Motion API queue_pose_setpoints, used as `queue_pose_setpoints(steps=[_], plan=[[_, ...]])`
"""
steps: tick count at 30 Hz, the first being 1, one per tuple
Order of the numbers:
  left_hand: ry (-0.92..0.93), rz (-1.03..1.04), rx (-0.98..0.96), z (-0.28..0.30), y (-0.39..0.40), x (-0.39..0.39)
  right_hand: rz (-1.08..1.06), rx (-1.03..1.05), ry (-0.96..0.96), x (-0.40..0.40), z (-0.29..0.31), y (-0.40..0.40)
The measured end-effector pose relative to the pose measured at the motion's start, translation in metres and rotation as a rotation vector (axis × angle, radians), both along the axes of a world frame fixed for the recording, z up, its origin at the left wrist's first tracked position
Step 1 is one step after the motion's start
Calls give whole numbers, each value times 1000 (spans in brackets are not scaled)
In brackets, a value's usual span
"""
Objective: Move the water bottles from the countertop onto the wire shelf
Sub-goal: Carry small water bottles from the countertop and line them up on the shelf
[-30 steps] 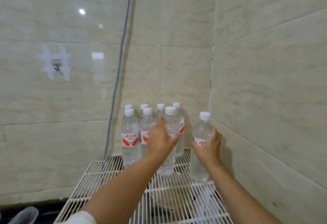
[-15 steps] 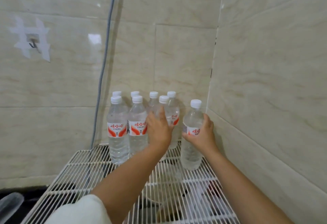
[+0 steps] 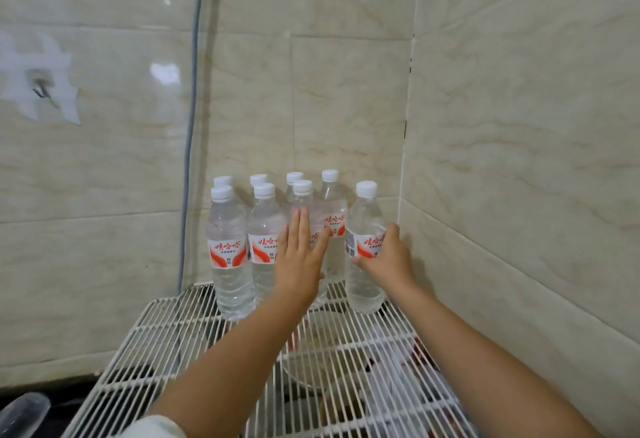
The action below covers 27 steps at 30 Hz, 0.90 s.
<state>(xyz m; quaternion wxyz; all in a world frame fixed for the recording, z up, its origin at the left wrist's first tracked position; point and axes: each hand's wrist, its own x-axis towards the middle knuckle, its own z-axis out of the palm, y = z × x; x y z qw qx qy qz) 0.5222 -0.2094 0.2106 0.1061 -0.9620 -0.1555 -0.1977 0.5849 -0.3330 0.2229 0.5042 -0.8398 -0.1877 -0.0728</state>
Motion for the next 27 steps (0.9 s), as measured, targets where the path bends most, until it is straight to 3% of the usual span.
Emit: queue_pose_setpoints(steps=[5, 13, 19, 27], plan=[[-41, -39, -53, -5, 10, 1, 14, 39, -33, 7, -4, 29], [-152, -74, 225, -14, 49, -21, -121, 153, -46, -9, -22, 56], [68, -69, 87, -6, 43, -30, -81, 64, 72, -12, -35, 57], [51, -35, 17, -10, 43, -26, -122, 43, 33, -19, -41, 58]])
